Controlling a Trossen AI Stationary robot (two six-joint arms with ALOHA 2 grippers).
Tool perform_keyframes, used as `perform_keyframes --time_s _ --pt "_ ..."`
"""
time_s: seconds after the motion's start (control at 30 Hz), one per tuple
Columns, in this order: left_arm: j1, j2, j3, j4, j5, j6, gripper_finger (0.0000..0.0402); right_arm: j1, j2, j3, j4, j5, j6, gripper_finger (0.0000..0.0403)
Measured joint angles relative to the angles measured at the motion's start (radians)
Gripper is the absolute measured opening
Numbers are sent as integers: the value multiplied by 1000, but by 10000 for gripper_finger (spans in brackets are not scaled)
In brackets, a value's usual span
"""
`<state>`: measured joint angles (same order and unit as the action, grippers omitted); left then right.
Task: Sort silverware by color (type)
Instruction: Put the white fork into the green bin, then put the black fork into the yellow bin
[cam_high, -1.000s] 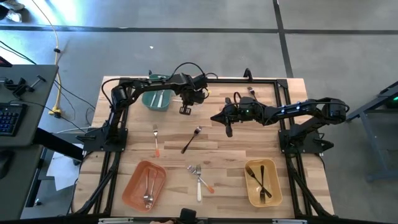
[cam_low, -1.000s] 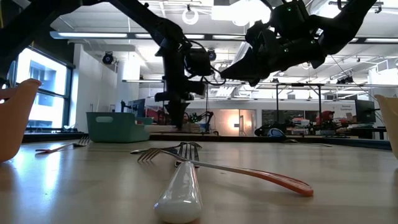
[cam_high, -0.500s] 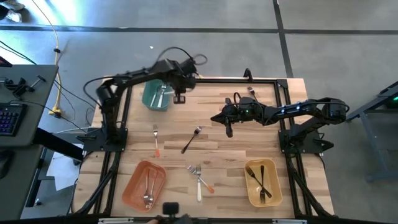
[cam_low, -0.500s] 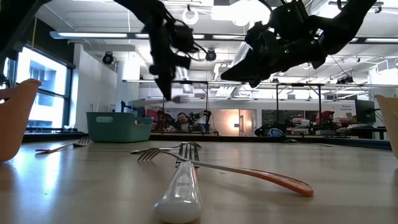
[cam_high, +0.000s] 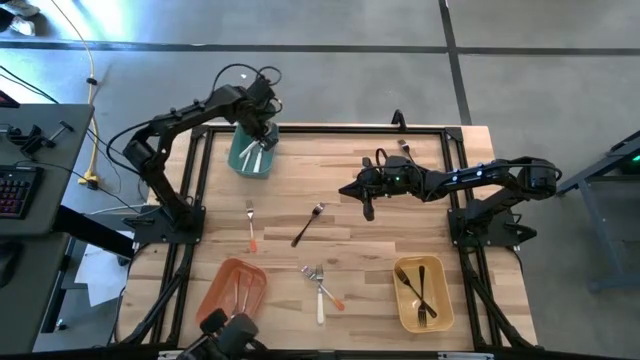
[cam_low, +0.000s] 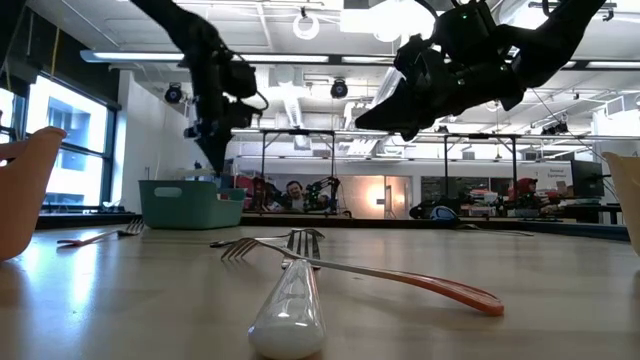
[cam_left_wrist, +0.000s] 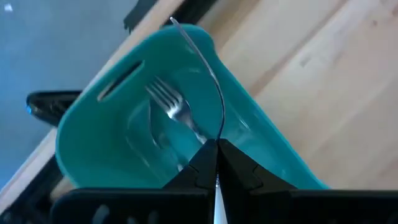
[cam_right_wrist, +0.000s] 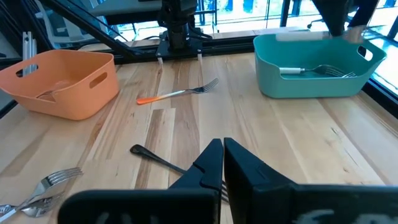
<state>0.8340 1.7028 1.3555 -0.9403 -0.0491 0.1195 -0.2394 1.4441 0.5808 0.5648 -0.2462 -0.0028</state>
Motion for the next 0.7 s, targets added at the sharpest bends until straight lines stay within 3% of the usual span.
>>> perform_keyframes --time_s 0.17,0.4,0.53,0.7 --pt "24 -6 -92 79 49 13 0 0 0 0 0 0 -2 0" --pt "42 -6 -151 100 -6 45 13 0 0 0 0 3 -2 0" --pt "27 -26 -187 138 -4 74 27 0 0 0 -2 73 3 0" --pt "-13 -159 -318 308 -4 82 27 -3 0 0 -27 194 27 1"
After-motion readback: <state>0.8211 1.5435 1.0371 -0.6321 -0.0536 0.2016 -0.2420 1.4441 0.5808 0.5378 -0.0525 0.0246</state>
